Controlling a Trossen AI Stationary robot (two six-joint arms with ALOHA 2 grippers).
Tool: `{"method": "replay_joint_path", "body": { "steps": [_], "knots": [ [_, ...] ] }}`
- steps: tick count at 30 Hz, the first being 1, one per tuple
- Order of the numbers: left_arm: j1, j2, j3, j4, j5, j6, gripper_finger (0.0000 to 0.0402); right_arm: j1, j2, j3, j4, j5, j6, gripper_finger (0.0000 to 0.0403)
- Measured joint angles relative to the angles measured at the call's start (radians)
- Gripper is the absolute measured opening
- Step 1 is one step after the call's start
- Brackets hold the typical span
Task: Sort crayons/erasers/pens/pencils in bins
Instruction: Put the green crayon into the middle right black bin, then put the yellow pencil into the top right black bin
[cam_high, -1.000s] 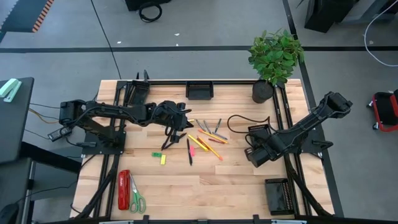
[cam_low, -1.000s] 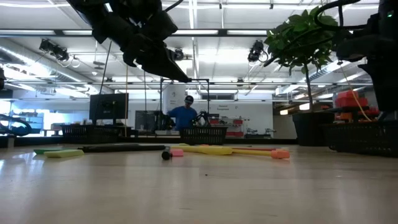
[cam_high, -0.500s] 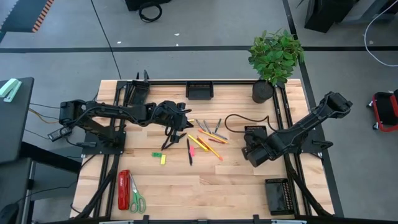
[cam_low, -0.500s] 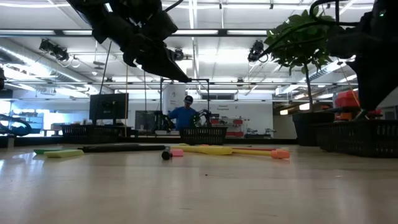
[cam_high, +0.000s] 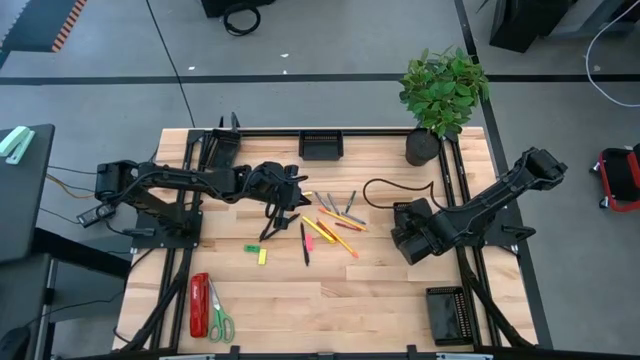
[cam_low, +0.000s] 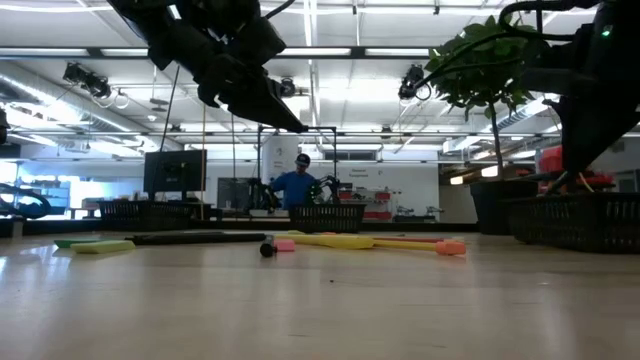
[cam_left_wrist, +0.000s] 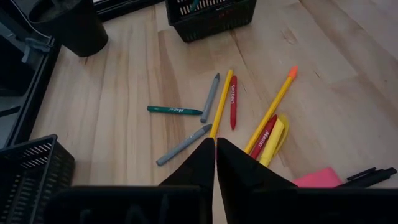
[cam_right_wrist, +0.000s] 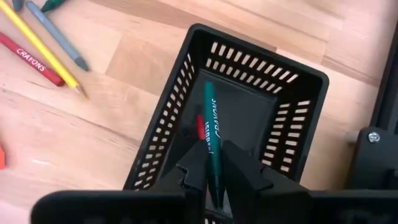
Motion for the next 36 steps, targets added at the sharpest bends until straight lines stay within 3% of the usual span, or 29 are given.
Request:
{"method": "replay_joint_path", "body": {
  "steps": [12,16,21,25,31,36],
  "knots": [
    [0.0,0.0,0.0,-0.012,0.0,-0.001,0.0017,0.0,-0.008,0.002,-0.005,-0.052,0.0,0.0154],
    [0.0,0.0,0.0,-0.016,0.0,0.0,0.0022,0.0,-0.012,0.057,0.018,0.067,-0.073,0.0157],
    [0.0,0.0,0.0,-0.014,0.0,0.002,0.0027,0.0,-0.012,0.097,0.373,0.34,-0.527,0.0148],
    [0.0,0.0,0.0,-0.015,0.0,0.002,0.0022,-0.017,-0.006,0.032,0.701,0.364,-0.841,0.0138],
    [0.001,0.0,0.0,-0.031,0.0,0.002,0.0021,-0.035,0.051,-0.084,0.915,0.353,-0.796,0.0132],
    [0.003,0.0,-0.001,-0.036,-0.001,0.024,0.0027,-0.035,0.196,-0.057,0.988,0.342,-0.786,0.0131]
  ]
}}
